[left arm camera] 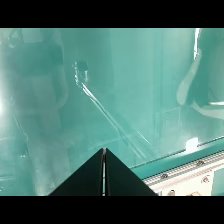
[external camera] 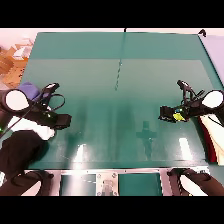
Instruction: Fold the shirts.
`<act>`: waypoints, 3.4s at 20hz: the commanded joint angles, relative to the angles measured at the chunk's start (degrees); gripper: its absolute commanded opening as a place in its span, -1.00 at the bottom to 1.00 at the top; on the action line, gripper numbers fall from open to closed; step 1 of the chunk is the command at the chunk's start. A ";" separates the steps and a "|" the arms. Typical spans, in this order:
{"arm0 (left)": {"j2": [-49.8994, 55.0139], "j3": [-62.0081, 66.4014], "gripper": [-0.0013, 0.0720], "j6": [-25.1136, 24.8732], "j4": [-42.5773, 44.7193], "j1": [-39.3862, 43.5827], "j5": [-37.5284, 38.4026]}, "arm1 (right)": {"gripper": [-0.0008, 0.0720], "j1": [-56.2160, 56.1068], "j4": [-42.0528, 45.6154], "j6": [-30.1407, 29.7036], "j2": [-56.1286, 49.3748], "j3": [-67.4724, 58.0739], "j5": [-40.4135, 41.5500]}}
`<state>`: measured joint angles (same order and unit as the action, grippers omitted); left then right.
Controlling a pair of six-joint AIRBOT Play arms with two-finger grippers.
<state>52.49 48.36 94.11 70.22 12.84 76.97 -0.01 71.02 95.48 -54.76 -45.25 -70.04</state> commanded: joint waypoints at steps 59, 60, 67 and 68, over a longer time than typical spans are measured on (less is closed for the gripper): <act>33.83 63.91 -0.91 -7.04 17.64 12.07 -2.78 | -0.93 11.52 -0.09 -3.28 -0.13 -11.34 2.95; 34.29 62.73 -0.91 -6.19 14.73 14.40 -3.06 | -0.93 12.46 -0.11 -3.80 -0.13 -11.34 2.45; 42.18 53.68 -0.78 -6.19 -6.34 25.46 -6.40 | -0.92 13.79 -0.09 -4.74 -0.13 -11.32 2.03; 42.77 53.59 0.33 -6.05 -8.00 25.99 -6.40 | -0.63 13.79 -0.09 -4.74 -0.13 -11.34 2.01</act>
<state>92.75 103.79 87.81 70.83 35.62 71.02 13.41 70.96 91.02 -54.92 -56.49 -67.75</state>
